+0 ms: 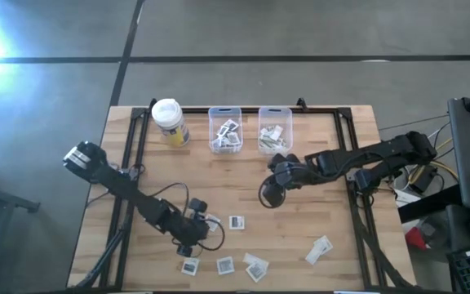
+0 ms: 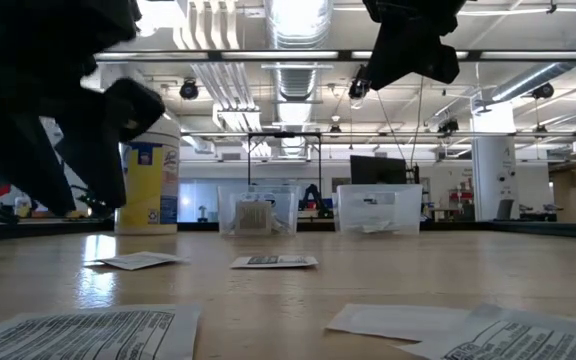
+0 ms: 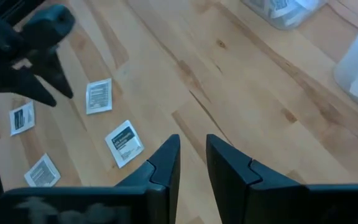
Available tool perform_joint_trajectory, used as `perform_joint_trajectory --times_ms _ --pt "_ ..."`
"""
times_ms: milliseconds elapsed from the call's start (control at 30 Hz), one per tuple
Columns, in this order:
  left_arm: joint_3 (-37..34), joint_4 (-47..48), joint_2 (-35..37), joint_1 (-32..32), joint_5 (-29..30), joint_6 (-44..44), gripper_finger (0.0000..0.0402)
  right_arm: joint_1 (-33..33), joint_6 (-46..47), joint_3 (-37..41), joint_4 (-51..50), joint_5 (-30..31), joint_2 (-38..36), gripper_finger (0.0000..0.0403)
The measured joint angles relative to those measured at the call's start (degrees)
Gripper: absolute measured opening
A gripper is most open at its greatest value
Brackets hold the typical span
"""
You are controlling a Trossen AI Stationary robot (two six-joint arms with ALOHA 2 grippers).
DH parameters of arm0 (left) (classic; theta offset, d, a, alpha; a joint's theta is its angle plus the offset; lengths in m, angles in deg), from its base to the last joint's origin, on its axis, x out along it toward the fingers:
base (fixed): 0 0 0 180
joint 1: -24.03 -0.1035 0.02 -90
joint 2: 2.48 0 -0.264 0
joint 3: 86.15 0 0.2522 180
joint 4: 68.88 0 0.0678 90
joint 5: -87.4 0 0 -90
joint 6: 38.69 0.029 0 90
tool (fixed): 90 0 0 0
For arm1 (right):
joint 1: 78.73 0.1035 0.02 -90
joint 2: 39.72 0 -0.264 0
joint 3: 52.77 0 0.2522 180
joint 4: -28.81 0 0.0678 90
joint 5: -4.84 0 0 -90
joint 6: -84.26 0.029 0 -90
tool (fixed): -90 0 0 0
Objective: Pick & Place First Aid Supplies
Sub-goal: Put the towelette pack into the left transparent bin
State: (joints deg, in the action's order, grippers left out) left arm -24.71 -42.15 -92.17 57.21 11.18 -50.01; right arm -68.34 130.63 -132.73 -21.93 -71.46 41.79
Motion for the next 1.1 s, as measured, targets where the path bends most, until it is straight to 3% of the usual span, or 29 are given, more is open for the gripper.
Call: perform_joint_trajectory --times_ms 400,533,867,1100 --pt "0.06 7.72 -2.1 -2.35 -0.83 -25.38 0.0159 0.26 -0.26 0.0 0.07 1.49 0.0 0.0078" --pt "0.83 7.61 -2.1 -2.37 -0.79 -22.98 0.0159 0.26 -0.37 0.0 0.06 1.55 0.0 0.007" --pt "1.28 4.33 -2.1 -2.42 -0.59 -4.79 0.0159 0.37 -0.48 0.0 0.05 1.64 0.0 0.0063" --pt "0.92 3.75 -3.38 -3.72 -0.01 -1.23 0.0159 0.37 -0.46 0.0 0.05 1.64 0.0 0.0063"
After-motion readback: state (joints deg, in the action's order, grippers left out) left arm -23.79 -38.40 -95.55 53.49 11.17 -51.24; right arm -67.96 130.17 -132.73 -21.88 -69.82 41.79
